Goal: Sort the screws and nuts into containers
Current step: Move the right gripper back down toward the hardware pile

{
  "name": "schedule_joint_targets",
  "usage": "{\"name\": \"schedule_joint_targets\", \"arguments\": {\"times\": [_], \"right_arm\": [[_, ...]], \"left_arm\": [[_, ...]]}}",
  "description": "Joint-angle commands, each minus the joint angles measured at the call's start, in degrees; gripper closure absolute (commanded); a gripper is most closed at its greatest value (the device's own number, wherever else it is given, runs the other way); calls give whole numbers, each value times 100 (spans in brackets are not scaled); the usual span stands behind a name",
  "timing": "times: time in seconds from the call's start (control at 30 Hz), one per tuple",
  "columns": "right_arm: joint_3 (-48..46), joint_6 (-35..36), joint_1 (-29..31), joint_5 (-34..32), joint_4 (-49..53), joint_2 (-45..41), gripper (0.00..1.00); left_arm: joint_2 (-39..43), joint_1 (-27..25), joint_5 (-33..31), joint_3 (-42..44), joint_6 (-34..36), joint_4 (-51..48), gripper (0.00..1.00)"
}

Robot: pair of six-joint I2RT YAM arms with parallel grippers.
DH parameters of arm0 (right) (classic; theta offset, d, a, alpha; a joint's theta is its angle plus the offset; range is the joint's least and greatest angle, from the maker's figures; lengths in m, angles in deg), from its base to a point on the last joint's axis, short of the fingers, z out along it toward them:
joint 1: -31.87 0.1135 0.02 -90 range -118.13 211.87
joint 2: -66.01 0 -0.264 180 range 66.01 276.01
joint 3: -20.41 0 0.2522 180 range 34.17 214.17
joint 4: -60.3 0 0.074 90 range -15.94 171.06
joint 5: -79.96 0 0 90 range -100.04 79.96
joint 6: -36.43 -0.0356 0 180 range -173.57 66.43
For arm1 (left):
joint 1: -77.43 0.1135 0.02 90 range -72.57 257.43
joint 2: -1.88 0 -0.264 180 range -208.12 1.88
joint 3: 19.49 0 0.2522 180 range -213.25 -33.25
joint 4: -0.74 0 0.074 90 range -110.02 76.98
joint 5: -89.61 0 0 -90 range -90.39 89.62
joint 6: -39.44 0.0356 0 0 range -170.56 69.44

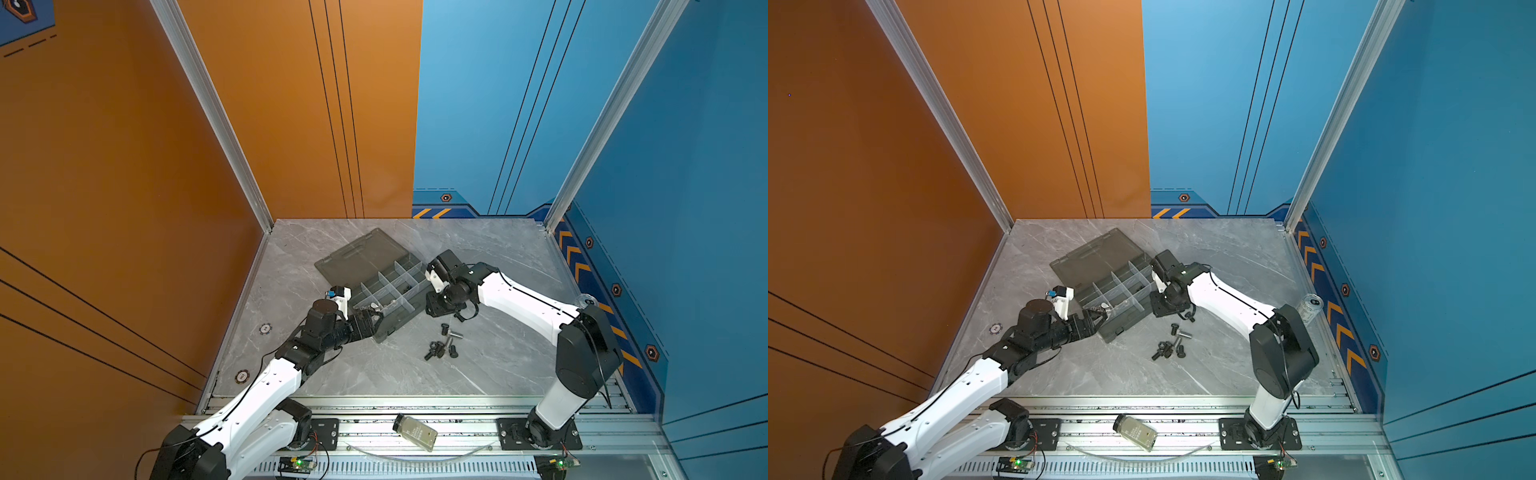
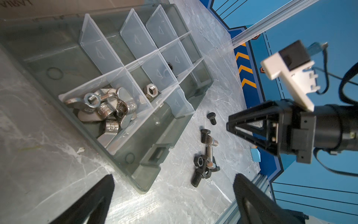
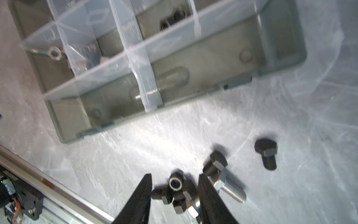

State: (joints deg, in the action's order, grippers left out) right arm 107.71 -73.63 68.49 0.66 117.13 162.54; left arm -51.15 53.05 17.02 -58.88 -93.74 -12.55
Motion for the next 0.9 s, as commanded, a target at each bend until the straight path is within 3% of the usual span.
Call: {"name": "schedule_joint_targets", "arguments": {"times": [0.0,0.3,0.87], "right_arm": [[-506,-248,140,278,192,-250,57],[-1361,-623,512,390,61,-603,57],[-1405,-440,620,402,-86,-32,57]], "left_arm": [[23,15,43,19,-6,-78,2],[-6,17,39,-7,2,-108,2],[-96,-5,30,-5,11,-83,2]]}}
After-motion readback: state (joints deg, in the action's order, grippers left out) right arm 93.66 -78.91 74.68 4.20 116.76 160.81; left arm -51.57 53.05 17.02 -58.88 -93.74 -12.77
